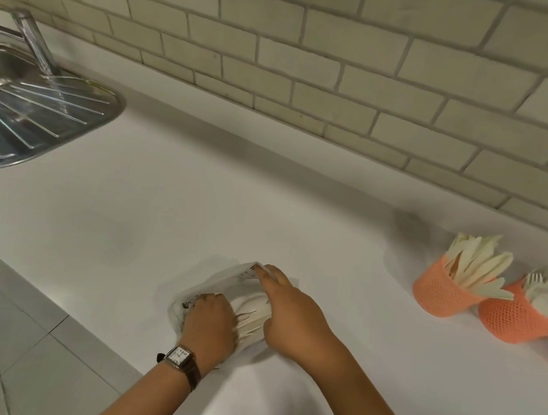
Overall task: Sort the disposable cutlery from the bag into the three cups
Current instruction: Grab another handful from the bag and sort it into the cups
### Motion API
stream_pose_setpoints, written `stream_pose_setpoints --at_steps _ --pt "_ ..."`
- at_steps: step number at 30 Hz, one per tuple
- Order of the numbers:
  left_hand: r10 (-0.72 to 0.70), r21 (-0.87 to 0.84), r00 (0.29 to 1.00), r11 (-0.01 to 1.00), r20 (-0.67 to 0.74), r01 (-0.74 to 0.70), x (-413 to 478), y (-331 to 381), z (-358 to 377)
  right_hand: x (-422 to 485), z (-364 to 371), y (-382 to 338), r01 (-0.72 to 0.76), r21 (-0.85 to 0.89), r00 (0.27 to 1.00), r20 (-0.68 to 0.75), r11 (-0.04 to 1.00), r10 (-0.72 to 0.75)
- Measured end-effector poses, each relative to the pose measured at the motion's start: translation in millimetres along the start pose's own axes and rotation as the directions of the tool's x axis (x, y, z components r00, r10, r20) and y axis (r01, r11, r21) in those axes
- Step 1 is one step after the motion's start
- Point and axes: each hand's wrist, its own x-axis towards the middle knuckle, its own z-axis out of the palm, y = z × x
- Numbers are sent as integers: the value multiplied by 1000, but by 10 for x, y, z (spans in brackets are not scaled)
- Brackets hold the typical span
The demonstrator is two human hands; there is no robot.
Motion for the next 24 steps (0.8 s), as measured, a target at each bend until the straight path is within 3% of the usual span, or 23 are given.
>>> stream_pose_setpoints --at_steps 11,15,20,24 --pt "27 -438 998 898 -65 -53 -83 -110 -111 -8 -146 91 -2 5 1000 -2 1000 2" --pt "20 -602 990 792 -143 -103 -165 -177 -168 30 -122 212 -14 -2 1000 -4 1000 14" --pt "145 -738 957 611 -253 -287 -287 -171 -275 71 -144 358 -28 113 999 -32 993 32" --pt "93 -817 952 494 -291 -298 -264 -176 -324 176 -74 386 -7 175 997 -74 984 21"
